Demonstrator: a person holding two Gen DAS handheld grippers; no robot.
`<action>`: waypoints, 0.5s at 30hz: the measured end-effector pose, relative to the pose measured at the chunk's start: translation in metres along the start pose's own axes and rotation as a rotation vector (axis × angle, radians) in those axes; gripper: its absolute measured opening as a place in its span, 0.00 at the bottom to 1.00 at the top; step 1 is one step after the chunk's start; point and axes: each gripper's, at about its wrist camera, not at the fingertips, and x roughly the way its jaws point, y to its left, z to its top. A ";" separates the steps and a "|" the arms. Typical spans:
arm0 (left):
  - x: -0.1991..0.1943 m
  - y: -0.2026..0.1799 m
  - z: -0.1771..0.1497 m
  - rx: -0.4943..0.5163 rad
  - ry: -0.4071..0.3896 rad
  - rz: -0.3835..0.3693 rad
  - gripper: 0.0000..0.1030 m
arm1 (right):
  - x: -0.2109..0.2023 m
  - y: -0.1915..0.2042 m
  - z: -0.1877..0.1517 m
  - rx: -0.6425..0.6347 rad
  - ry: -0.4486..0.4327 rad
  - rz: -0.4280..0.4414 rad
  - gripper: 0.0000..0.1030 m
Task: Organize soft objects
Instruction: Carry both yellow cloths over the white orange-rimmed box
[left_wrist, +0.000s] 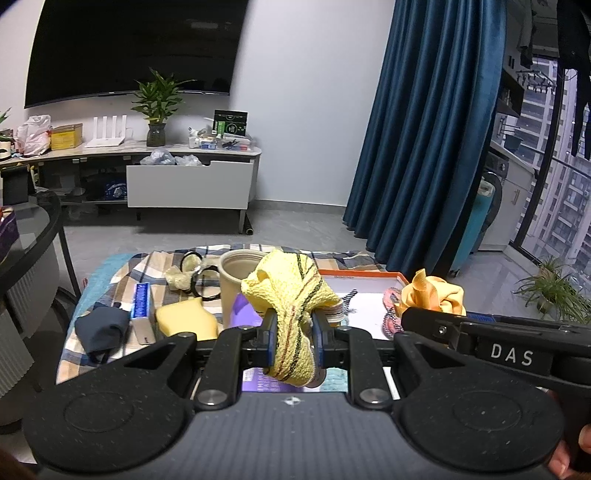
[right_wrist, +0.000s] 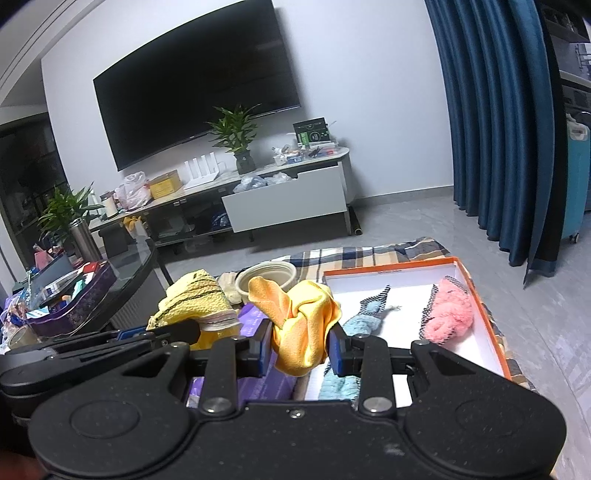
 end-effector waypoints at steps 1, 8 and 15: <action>0.001 -0.001 0.000 0.002 0.002 -0.004 0.21 | 0.000 -0.002 0.000 0.002 0.000 -0.003 0.37; 0.009 -0.016 -0.003 0.023 0.019 -0.039 0.21 | 0.000 -0.020 0.000 0.024 0.000 -0.035 0.37; 0.022 -0.032 -0.008 0.039 0.043 -0.078 0.21 | -0.002 -0.044 -0.005 0.055 0.009 -0.083 0.37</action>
